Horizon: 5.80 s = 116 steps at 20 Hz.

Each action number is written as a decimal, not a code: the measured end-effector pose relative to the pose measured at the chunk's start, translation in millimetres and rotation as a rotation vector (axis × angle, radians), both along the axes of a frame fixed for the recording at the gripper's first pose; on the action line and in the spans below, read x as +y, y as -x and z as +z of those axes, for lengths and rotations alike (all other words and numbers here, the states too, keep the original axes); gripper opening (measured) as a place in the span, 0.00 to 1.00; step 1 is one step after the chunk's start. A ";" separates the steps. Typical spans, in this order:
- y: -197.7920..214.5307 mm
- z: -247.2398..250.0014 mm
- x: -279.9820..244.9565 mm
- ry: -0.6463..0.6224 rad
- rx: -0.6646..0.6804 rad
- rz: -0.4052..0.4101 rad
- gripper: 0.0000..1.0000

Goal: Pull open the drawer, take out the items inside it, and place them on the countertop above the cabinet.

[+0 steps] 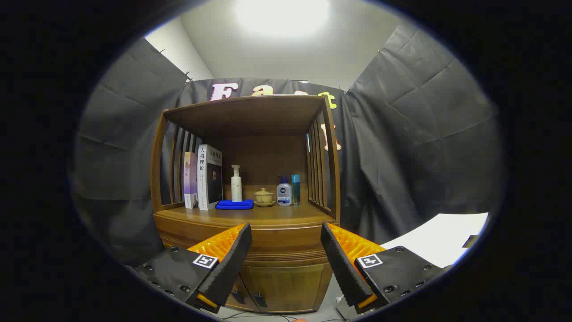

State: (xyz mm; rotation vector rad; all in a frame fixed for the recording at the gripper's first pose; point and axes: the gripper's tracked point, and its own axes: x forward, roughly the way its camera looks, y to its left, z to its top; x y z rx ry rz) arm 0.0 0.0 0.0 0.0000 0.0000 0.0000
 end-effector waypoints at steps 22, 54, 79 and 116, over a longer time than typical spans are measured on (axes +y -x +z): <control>-11.4 -1.1 26.7 -0.045 0.038 0.040 0.96; -124.4 -156.0 139.7 0.036 0.403 0.135 0.91; -54.1 -159.7 136.5 0.113 0.424 0.184 0.31; 27.6 -58.5 123.2 0.091 0.176 0.312 1.00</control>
